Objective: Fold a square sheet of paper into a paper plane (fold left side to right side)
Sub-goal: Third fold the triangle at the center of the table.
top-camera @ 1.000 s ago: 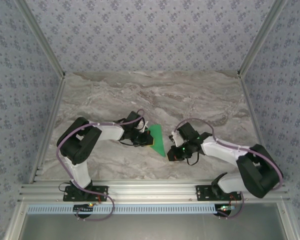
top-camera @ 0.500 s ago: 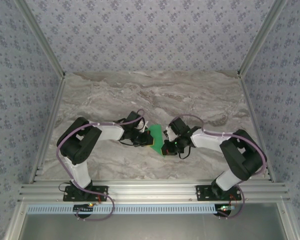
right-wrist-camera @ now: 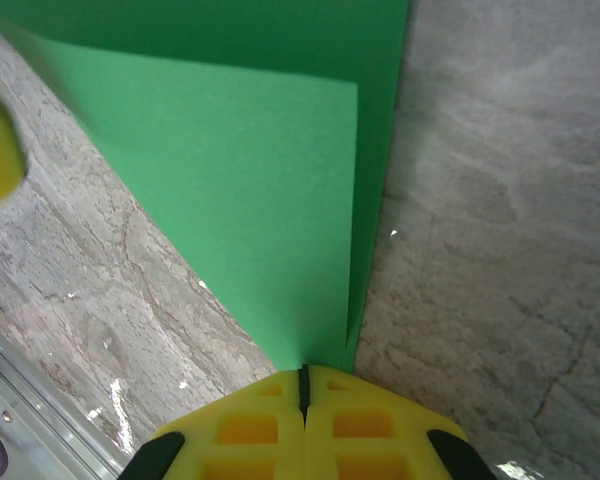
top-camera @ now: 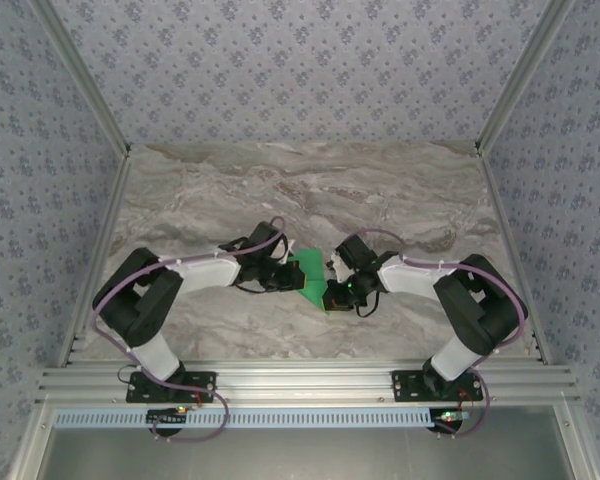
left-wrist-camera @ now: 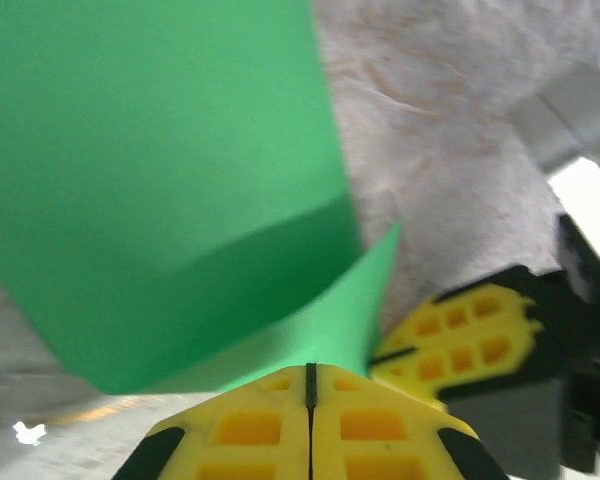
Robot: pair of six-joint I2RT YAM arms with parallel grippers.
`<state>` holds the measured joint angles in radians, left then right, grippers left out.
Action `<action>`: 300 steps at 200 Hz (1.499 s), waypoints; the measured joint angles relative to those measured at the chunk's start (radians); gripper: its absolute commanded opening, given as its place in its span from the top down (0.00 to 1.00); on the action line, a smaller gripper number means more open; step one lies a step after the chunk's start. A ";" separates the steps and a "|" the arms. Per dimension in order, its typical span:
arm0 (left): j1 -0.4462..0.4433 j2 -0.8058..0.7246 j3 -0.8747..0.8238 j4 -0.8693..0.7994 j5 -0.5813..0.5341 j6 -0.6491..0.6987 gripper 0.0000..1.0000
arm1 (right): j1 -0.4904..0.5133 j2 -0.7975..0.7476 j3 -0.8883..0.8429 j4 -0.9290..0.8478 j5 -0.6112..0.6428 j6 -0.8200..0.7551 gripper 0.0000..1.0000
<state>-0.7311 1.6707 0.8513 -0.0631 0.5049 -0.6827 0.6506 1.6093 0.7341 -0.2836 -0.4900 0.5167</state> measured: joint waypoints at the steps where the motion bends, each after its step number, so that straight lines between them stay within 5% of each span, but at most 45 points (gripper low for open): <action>1: -0.002 -0.001 0.000 0.000 0.000 -0.001 0.97 | 0.000 0.000 0.000 0.000 0.000 0.000 1.00; 71: -0.101 0.028 -0.023 0.055 0.007 -0.034 0.99 | 0.010 0.005 0.015 -0.022 0.016 0.000 1.00; 300: -0.100 0.111 -0.020 0.108 -0.031 0.002 1.00 | 0.034 0.021 0.057 -0.086 0.068 -0.013 1.00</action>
<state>-0.8310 1.7821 0.8310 0.0444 0.4744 -0.6807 0.6842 1.6306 0.7910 -0.3695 -0.4217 0.5041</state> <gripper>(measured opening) 0.040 0.027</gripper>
